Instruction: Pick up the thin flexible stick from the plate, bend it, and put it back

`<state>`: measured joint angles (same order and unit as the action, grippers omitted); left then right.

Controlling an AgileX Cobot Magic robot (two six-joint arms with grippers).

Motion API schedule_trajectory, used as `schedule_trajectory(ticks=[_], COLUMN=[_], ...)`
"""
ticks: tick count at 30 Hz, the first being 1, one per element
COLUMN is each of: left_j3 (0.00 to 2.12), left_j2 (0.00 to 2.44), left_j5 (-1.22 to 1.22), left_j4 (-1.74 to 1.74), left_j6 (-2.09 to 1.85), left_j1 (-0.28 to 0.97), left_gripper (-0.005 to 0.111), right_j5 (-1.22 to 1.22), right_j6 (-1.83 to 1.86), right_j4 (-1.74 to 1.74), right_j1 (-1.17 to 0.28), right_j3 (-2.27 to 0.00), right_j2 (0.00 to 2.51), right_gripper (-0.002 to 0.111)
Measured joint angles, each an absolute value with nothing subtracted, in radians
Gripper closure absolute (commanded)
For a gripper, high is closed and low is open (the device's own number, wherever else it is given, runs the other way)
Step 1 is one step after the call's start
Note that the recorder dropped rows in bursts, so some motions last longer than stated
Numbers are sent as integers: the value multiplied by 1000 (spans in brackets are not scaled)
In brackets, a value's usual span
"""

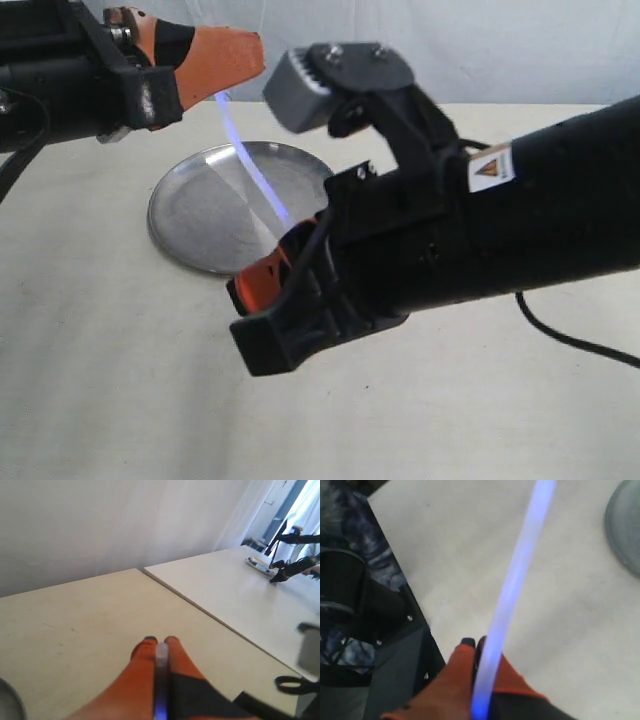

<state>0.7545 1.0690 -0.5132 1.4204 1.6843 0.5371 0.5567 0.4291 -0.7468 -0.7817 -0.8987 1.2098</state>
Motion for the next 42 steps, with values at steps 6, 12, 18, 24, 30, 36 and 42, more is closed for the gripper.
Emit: schedule_trajectory(ticks=[6, 12, 18, 24, 30, 36, 42], left_j3=[755, 755, 755, 754, 754, 754, 754], left_j2=[1089, 1089, 1069, 1066, 1038, 954, 853], left_j5=[-520, -575, -645, -534, -530, -373, -255], left_j4=[1422, 1351, 1251, 1253, 1253, 1272, 1476], left_j6=[1680, 1659, 1534, 1501, 1366, 1356, 1420], left_j1=[537, 528, 530, 534, 537, 537, 537], left_gripper=[107, 107, 107, 106, 62, 45, 75], right_j5=[535, 555, 596, 579, 567, 514, 503], right_j6=[422, 220, 114, 213, 217, 209, 144], right_j4=[-671, -398, -318, -438, -410, -354, -261], right_j1=[-782, -784, -784, -784, -784, -784, -725], right_j3=[-938, -940, -943, -945, -949, -949, -978], right_j2=[1144, 1165, 1251, 1247, 1278, 1338, 1424], right_gripper=[109, 109, 109, 109, 109, 109, 109])
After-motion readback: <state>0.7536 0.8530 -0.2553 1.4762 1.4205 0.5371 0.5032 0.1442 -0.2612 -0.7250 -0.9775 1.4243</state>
